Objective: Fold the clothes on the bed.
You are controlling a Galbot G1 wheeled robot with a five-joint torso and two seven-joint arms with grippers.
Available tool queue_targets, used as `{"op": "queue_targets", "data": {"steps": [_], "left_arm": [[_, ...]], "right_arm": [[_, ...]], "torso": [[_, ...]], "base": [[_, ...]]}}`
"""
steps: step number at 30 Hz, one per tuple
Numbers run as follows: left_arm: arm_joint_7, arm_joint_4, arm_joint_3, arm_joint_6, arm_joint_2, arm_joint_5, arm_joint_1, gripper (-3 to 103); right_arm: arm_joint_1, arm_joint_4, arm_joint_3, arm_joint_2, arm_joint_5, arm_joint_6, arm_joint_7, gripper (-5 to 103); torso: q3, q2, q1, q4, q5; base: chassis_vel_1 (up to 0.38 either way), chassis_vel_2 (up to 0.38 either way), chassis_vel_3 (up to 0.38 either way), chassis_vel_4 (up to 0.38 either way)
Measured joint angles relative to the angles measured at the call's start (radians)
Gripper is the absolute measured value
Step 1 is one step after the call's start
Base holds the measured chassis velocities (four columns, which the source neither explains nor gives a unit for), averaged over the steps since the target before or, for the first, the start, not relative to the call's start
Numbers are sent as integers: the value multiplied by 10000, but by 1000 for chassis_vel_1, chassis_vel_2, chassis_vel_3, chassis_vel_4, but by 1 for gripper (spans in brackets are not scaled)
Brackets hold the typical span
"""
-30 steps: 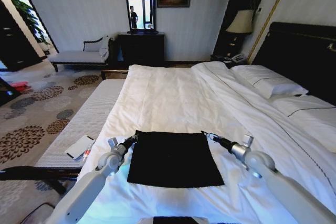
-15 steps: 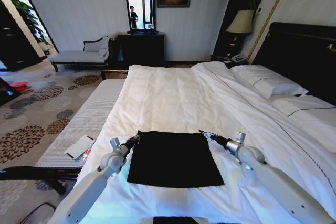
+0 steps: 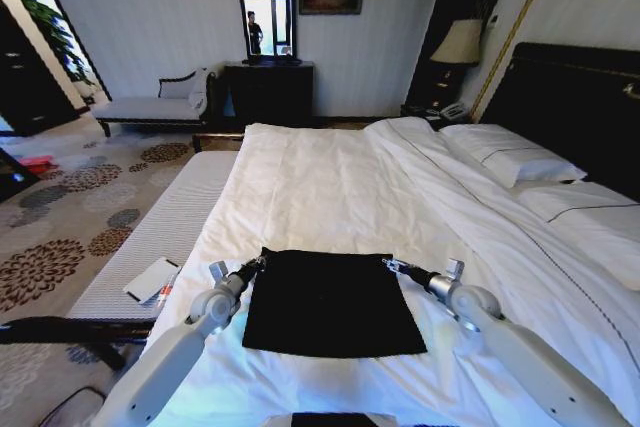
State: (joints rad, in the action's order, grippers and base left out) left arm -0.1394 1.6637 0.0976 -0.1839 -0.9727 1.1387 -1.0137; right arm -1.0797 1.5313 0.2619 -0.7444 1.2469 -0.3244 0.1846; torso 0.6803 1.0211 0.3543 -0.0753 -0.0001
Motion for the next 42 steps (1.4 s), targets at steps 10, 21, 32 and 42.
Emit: {"op": "queue_targets", "data": {"steps": [10, 21, 32, 42], "left_arm": [[-28, 33, -4, -8, 11, -6, -57, 2], [-64, 41, -5, -12, 6, -5, -47, 2], [-144, 209, 85, -13, 94, 26, -64, 2], [-262, 598, 272, 0, 201, 39, -228, 2]], "right_arm": [[212, -125, -279, -66, -14, -9, -26, 72], [161, -97, -192, 20, -21, 9, -26, 34], [15, 126, -40, 58, -34, 46, -26, 1], [-320, 716, 223, 139, -358, 283, 16, 1]], "torso": [[0, 0, 0, -1, 1], [0, 0, 0, -1, 0], [0, 0, 0, -1, 0], [0, 0, 0, -2, 1]], "base": [[0, 0, 0, 0], [0, 0, 0, 0], [0, 0, 0, 0], [0, 0, 0, 0]]}}
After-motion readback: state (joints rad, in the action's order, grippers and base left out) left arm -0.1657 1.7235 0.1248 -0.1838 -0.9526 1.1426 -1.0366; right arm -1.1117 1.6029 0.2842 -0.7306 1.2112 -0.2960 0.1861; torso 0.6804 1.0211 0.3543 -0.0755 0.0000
